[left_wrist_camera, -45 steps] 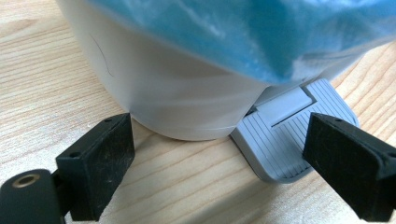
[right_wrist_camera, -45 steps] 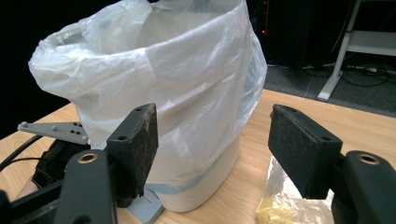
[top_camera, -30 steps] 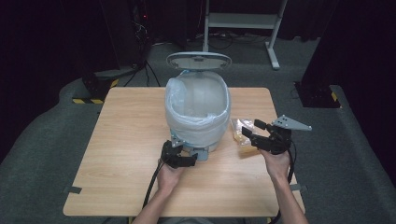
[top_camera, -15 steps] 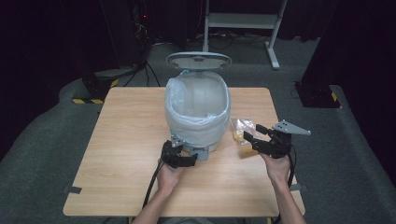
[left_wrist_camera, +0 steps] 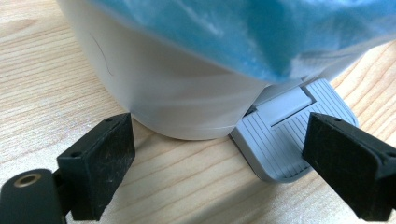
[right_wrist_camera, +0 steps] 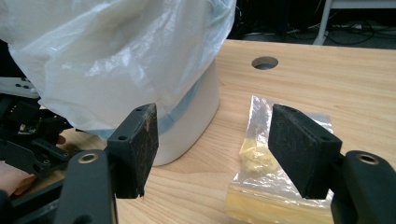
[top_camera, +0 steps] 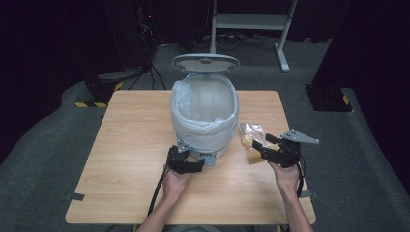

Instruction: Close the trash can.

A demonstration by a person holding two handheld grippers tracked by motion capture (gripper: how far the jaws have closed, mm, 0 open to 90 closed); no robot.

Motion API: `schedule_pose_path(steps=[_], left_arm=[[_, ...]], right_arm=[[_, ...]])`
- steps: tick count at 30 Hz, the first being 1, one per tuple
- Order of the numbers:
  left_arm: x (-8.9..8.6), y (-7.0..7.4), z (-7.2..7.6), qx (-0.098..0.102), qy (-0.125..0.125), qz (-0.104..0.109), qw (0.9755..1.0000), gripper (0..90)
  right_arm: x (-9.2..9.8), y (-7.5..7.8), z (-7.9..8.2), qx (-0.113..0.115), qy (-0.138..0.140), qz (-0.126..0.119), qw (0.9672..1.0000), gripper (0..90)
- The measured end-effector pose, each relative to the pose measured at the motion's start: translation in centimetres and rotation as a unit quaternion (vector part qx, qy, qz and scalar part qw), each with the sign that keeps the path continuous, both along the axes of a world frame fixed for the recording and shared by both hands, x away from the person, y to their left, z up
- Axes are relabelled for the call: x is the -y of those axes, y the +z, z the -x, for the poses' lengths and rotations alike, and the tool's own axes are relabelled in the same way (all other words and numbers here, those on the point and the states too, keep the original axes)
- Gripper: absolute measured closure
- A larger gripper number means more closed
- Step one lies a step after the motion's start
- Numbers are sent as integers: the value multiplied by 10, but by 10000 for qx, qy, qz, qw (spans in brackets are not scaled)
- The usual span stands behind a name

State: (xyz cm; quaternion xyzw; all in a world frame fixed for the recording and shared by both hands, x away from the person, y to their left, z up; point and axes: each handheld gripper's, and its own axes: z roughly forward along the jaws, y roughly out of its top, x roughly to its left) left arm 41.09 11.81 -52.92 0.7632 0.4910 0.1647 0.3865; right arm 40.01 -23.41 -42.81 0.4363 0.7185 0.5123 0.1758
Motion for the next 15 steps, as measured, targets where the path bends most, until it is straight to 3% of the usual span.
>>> schedule_pose_path(steps=[15], left_arm=[[0, 0, 0, 2, 2, -1, 10000, 95]], right_arm=[[4, -20, -5, -245, -138, 88, 9996, 337]])
